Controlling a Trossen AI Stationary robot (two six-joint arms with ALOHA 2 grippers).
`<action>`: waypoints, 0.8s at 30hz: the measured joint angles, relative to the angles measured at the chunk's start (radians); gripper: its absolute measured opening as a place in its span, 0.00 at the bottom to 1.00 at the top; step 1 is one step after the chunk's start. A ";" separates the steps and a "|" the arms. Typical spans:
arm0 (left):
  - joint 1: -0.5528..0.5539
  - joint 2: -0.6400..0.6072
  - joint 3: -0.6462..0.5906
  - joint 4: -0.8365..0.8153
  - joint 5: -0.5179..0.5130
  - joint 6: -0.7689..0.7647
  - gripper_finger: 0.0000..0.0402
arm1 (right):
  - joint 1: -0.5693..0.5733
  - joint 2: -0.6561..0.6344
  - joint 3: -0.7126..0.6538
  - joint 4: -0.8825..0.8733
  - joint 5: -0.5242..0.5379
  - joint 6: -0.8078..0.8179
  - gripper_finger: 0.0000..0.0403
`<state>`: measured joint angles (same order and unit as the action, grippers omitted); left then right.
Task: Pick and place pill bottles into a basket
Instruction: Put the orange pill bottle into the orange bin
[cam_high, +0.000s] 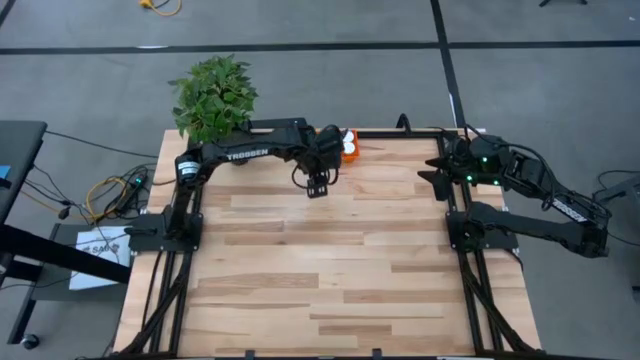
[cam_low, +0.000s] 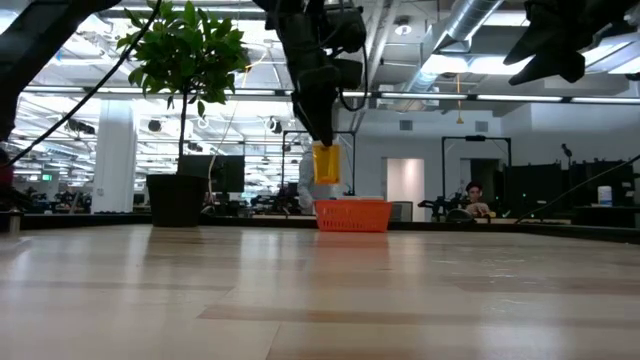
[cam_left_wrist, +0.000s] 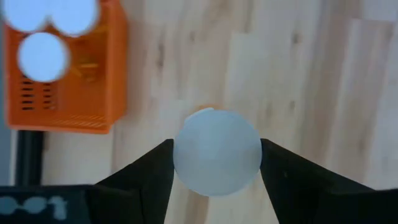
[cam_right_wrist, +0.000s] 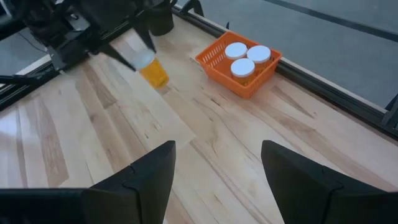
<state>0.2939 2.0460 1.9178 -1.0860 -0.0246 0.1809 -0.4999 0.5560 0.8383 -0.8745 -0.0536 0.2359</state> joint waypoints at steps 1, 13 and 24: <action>0.010 0.000 0.000 0.004 -0.003 0.001 0.51 | 0.000 0.000 0.000 0.000 0.000 0.000 0.58; 0.106 0.000 0.000 0.076 -0.010 -0.019 0.51 | 0.000 0.000 0.000 0.000 0.026 0.002 0.58; 0.088 0.000 0.000 0.115 -0.040 -0.105 0.51 | 0.000 0.000 0.000 0.005 0.036 0.002 0.58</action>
<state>0.3818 2.0460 1.9179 -0.9706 -0.0651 0.0758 -0.4999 0.5560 0.8383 -0.8691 -0.0174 0.2382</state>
